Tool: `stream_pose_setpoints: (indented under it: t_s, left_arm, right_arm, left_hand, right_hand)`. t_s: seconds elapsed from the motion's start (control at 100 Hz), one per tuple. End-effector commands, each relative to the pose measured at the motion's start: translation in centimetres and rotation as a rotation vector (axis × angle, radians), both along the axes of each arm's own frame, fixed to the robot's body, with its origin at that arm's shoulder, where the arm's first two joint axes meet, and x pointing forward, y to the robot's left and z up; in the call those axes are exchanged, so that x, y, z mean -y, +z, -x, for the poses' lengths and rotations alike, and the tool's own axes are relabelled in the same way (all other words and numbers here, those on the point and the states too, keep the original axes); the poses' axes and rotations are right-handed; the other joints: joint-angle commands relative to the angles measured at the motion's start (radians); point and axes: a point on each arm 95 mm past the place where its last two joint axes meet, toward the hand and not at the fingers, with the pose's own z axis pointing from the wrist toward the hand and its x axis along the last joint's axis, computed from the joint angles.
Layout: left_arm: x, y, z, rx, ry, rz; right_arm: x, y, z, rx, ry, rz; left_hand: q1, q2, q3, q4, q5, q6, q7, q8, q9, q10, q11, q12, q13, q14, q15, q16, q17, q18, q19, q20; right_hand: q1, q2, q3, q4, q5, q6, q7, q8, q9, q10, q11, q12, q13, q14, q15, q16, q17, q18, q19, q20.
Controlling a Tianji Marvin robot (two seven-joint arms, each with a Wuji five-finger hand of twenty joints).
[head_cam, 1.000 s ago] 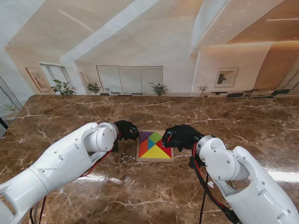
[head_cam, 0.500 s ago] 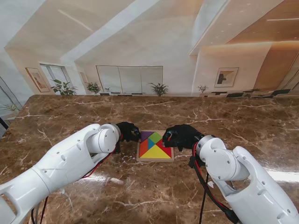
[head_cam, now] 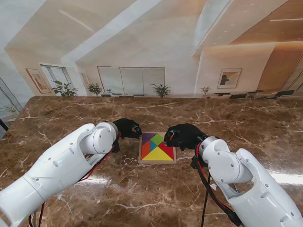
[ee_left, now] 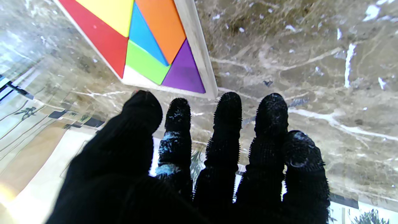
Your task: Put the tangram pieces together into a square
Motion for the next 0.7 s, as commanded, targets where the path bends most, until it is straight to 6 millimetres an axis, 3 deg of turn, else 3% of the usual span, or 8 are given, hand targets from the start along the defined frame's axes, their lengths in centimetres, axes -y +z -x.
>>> stream_pose_setpoints:
  t_s: [0.0,0.1,0.14,0.27,0.59,0.69]
  left_arm:
    - [-0.4,0.0,0.4,0.015,-0.002,0.007]
    - [-0.7,0.5,0.9,0.033,0.004,0.044]
    - [-0.9,0.8,1.2,0.039,0.005,0.057]
    - [-2.0,2.2,3.0,0.054,0.013,0.106]
    - [-4.2,3.2,5.4,0.069,0.041,0.287]
    - [-4.7,3.3,6.2,0.084,0.049,0.345]
  right_arm:
    - [-0.1,-0.3,0.3,-0.009,0.001,-0.008]
    - [-0.1,-0.1,0.3,0.018,-0.011,-0.022]
    - [0.0,0.0,0.3,0.027,-0.015,-0.026]
    - [0.0,0.3,0.5,0.049,-0.029,-0.043]
    - [0.1,1.5,1.0,0.114,-0.042,-0.078]
    - [0.2,2.1,1.3,0.134,-0.050,-0.094]
  left_hand:
    - [-0.048,-0.019,0.034,0.005,-0.010,-0.015,0.005,0.025,-0.033,-0.017,-0.036,-0.067,-0.031,0.021,-0.080,-0.046,-0.038,0.006,-0.037,-0.037]
    - [-0.076,-0.023,0.060,0.003,-0.024,-0.005,-0.005,0.027,-0.056,-0.026,-0.072,-0.121,-0.056,0.021,-0.169,-0.098,-0.069,0.015,-0.098,-0.074]
    - [-0.113,-0.024,0.109,0.011,-0.031,0.009,-0.018,0.027,-0.062,-0.031,-0.089,-0.160,-0.058,0.019,-0.204,-0.122,-0.075,0.018,-0.125,-0.090]
    - [-0.146,-0.033,0.140,0.024,-0.052,0.015,-0.027,0.029,-0.090,-0.043,-0.145,-0.229,-0.088,0.012,-0.352,-0.214,-0.116,0.027,-0.281,-0.171]
    - [-0.157,-0.046,0.106,0.023,-0.141,0.061,-0.088,0.004,-0.170,-0.062,-0.262,-0.369,-0.168,-0.006,-0.602,-0.366,-0.165,0.015,-0.584,-0.333]
    - [-0.152,-0.050,0.091,0.024,-0.166,0.064,-0.100,-0.001,-0.200,-0.067,-0.280,-0.389,-0.196,-0.014,-0.644,-0.390,-0.183,0.011,-0.650,-0.364]
  right_hand:
    - [-0.040,-0.012,0.000,0.018,-0.008,-0.019,-0.008,0.007,-0.034,0.000,0.002,0.001,-0.002,-0.010,0.008,-0.005,-0.017,-0.002,0.028,-0.010]
    - [-0.040,-0.022,-0.001,0.016,-0.023,-0.033,-0.009,0.008,-0.051,0.000,0.007,0.002,-0.019,-0.010,0.007,-0.004,-0.031,-0.004,0.023,-0.009]
    - [-0.041,-0.028,-0.003,0.015,-0.028,-0.038,-0.010,0.008,-0.062,-0.001,0.006,0.002,-0.026,-0.011,0.007,-0.004,-0.036,-0.005,0.022,-0.009]
    - [-0.042,-0.041,-0.010,0.012,-0.052,-0.043,-0.013,0.010,-0.097,-0.004,0.011,0.003,-0.056,-0.011,0.006,-0.002,-0.056,-0.005,0.015,-0.005]
    - [-0.044,-0.067,-0.026,0.008,-0.122,-0.065,-0.016,0.016,-0.218,-0.023,0.019,0.003,-0.158,-0.011,-0.005,0.003,-0.120,-0.007,-0.020,0.005]
    - [-0.048,-0.071,-0.038,0.008,-0.145,-0.080,-0.018,0.019,-0.256,-0.033,-0.028,-0.033,-0.193,-0.002,-0.063,-0.016,-0.145,-0.001,-0.069,0.000]
